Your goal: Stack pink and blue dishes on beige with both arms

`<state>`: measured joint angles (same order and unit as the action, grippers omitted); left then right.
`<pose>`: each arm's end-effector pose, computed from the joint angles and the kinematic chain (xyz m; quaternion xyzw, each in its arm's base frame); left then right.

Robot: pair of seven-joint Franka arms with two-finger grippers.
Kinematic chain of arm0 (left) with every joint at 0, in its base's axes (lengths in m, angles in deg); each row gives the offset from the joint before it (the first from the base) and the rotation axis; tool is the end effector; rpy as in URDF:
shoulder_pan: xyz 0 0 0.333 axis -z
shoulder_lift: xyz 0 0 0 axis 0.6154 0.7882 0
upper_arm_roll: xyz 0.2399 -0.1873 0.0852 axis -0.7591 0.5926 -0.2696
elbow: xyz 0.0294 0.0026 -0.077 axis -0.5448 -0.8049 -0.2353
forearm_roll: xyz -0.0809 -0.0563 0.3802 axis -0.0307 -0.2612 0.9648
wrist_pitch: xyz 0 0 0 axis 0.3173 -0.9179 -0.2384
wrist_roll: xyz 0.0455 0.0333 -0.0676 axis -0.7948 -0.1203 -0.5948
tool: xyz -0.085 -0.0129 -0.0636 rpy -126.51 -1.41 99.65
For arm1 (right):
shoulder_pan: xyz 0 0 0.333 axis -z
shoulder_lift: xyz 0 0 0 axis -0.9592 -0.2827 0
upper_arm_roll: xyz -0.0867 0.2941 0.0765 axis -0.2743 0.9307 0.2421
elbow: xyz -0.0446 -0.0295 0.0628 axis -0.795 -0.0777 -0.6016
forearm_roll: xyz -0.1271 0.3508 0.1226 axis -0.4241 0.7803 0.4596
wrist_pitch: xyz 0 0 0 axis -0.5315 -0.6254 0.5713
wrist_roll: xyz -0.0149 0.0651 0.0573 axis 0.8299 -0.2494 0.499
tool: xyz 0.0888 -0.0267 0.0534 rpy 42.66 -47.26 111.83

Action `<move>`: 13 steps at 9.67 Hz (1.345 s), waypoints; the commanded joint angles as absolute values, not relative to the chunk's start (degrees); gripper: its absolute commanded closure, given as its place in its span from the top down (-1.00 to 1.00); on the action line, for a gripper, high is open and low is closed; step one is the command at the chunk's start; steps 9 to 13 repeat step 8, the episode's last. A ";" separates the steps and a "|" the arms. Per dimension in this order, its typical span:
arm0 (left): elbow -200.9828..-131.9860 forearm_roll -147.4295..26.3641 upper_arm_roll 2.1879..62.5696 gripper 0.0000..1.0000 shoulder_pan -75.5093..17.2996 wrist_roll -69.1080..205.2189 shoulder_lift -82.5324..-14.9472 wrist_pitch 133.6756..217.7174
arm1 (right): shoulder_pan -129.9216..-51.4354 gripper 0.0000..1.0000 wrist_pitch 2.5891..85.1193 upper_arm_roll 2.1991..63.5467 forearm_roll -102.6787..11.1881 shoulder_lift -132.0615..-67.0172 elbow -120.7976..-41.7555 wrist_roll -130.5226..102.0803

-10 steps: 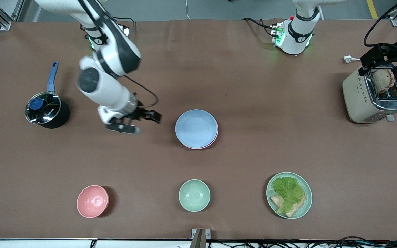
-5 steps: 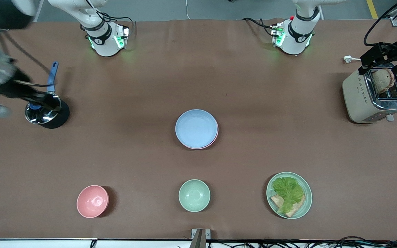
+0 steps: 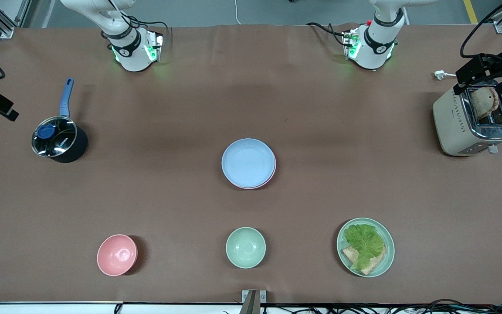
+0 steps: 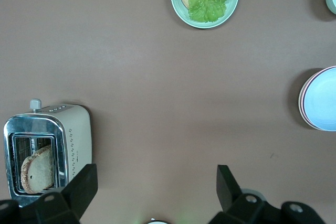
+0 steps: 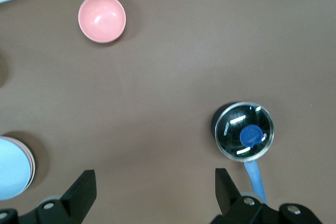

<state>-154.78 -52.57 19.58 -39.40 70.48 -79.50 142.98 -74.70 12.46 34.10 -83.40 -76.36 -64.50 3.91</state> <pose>0.5135 -0.0408 0.6810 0.9999 -0.0008 0.0124 0.0056 0.5442 -0.0307 0.6768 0.9898 -0.1417 0.0146 0.0053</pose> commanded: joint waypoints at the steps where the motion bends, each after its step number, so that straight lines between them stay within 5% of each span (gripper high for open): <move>1: -156.60 -53.21 19.24 1.00 -39.30 71.69 -79.46 143.17 | -74.81 1.00 11.73 33.22 -82.06 -77.39 -63.20 2.77; 13: -153.96 -52.42 19.24 1.00 -39.30 72.92 -77.70 142.73 | -74.46 1.00 10.94 33.22 -82.06 -77.39 -63.29 0.66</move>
